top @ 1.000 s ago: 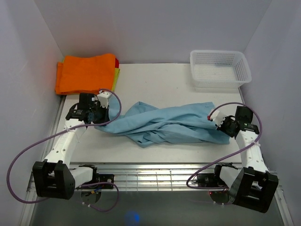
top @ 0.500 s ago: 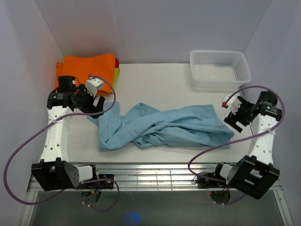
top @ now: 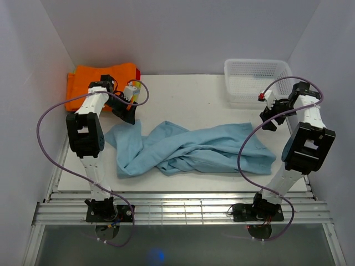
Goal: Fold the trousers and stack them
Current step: Flatten the trousers out
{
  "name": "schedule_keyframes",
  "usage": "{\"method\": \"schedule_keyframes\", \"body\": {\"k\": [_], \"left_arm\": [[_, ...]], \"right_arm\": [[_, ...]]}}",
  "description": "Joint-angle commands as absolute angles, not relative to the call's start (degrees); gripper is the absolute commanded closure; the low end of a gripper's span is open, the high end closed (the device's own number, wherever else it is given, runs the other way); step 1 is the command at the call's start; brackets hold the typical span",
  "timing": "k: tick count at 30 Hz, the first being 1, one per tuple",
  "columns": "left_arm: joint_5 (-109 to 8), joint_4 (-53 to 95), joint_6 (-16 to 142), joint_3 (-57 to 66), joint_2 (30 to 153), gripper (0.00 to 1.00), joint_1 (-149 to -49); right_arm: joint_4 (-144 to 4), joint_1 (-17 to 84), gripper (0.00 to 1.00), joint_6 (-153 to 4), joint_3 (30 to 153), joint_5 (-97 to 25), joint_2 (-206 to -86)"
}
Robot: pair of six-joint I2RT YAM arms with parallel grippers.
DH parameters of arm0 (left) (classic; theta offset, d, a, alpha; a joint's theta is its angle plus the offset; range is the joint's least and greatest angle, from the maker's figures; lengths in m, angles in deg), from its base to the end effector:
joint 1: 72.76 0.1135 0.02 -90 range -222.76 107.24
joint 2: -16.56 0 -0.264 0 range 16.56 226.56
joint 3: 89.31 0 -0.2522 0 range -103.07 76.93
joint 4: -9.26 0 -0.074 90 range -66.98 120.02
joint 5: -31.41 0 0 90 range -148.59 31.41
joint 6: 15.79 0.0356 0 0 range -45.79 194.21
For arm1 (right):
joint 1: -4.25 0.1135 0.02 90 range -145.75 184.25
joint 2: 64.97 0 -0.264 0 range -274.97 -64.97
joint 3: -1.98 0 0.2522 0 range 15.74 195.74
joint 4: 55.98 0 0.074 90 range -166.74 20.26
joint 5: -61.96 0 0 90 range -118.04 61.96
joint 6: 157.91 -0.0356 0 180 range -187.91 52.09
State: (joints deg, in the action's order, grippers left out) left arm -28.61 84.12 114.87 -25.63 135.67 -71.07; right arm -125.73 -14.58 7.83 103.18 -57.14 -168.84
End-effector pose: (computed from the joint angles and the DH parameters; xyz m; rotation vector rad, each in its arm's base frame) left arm 0.4231 -0.0053 0.2295 0.9741 2.5187 -0.5685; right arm 0.3529 -0.1021 0.2579 -1.3107 2.2028 0.1600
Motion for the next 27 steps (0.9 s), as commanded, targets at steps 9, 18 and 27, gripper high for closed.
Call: {"method": "schedule_keyframes", "body": {"k": [9, 18, 27], "left_arm": [[-38.9, 73.0, 111.4, -17.6, 133.5, 0.14, -74.6], [-40.9, 71.8, 110.2, -16.6, 135.7, 0.15, -75.2], [-45.3, 61.7, 104.4, -3.7, 130.0, 0.63, -75.6]], "right_arm": [[-103.9, -2.5, 0.18, -0.5, 95.5, -50.1, -171.7], [-98.3, 1.9, 0.21, 3.4, 90.7, -45.1, -175.7], [-96.6, 1.5, 0.92, 3.1, 84.0, -42.1, -170.4]]}}
